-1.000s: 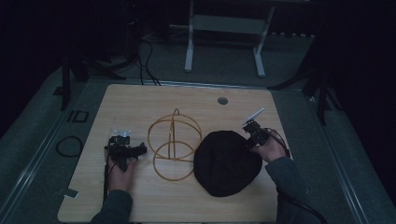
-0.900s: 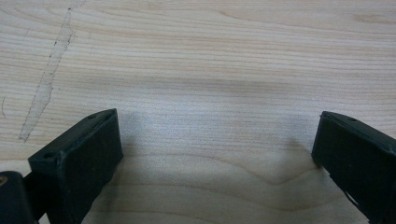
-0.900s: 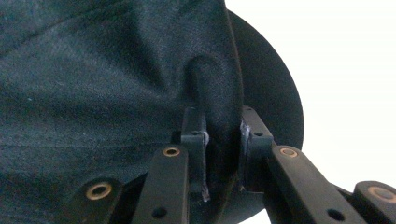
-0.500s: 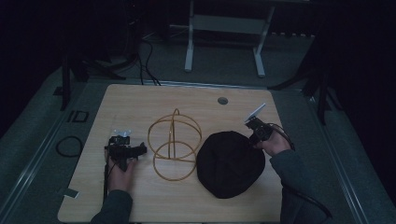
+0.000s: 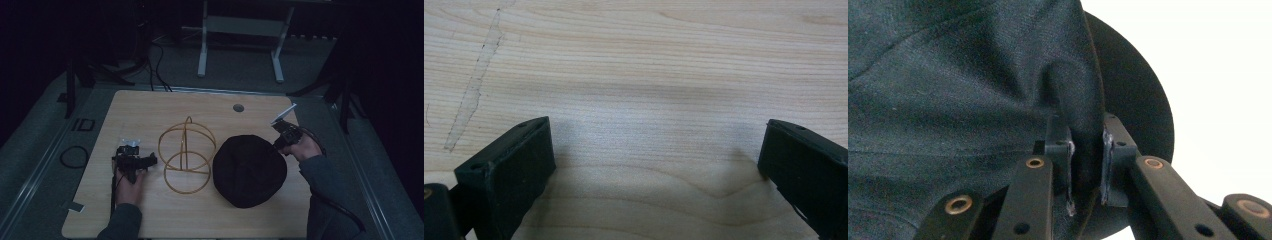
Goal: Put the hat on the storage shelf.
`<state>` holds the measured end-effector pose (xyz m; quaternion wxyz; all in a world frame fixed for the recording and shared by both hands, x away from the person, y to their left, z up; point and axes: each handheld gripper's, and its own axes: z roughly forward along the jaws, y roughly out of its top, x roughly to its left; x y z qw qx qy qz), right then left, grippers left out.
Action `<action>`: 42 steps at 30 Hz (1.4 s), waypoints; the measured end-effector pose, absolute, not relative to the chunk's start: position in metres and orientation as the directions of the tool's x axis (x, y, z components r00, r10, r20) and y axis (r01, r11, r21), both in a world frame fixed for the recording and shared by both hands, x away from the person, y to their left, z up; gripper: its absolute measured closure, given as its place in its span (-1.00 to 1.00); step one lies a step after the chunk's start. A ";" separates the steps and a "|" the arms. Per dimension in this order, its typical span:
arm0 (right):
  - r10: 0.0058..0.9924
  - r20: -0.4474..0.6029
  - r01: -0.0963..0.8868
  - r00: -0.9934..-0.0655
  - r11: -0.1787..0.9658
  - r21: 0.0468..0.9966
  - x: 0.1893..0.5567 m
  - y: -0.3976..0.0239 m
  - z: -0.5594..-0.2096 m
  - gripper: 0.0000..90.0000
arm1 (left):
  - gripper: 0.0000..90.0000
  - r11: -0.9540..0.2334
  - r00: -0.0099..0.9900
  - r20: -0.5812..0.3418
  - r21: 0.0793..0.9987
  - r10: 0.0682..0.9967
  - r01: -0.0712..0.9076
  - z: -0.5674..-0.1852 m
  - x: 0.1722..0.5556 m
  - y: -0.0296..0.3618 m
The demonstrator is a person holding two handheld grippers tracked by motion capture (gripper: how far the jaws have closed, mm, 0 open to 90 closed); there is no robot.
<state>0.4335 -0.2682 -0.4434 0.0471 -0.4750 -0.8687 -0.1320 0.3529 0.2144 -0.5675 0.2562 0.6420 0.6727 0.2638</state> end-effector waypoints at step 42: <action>0.782 0.318 0.842 -0.536 0.466 0.273 0.436 -0.304 -0.355 0.73 | -0.97 0.036 -0.044 -0.006 0.683 0.999 0.730 -0.567 0.353 0.214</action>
